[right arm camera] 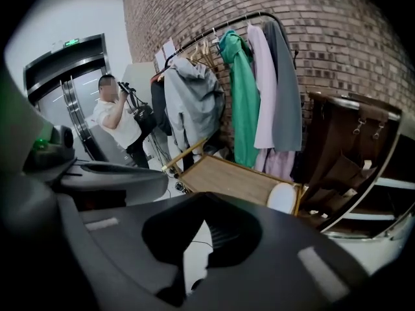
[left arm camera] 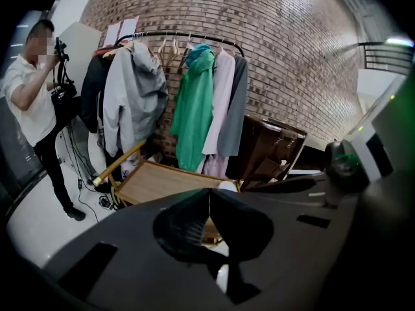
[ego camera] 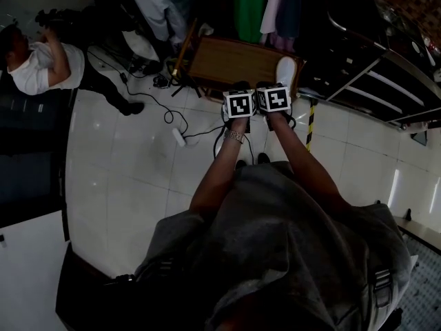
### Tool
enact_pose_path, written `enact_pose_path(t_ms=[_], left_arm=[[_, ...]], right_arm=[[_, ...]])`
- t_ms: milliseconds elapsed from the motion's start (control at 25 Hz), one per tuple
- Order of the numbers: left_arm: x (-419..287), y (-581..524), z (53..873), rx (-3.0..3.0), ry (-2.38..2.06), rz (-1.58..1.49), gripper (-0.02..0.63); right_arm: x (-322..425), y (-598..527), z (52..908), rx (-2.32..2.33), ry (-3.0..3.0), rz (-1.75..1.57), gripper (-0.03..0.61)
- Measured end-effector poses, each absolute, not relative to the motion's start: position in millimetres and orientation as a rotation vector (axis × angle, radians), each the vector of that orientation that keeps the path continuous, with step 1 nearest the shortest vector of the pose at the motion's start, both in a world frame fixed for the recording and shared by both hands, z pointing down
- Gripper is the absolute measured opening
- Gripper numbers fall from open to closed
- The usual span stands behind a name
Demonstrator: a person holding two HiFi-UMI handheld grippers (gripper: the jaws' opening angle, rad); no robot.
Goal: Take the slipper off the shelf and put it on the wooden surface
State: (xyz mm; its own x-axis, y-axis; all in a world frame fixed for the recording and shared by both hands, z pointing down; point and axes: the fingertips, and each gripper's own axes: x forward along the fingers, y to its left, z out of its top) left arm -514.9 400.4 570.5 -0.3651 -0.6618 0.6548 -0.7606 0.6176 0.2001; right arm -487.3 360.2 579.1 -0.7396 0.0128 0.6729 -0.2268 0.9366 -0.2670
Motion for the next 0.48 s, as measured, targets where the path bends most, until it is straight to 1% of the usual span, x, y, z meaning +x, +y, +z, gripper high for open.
enact_pose_path(t_ms=[240,480], left_arm=[[-523,407,558,1.121,-2.162,0.187,0.008],[-519,415,569,1.095,-2.129,0.174,0.008]], right_arm=[[-490,369,578,0.130,-2.364,0.429,0.000],[-491,375,577,0.116,-2.368,0.432,0.000]])
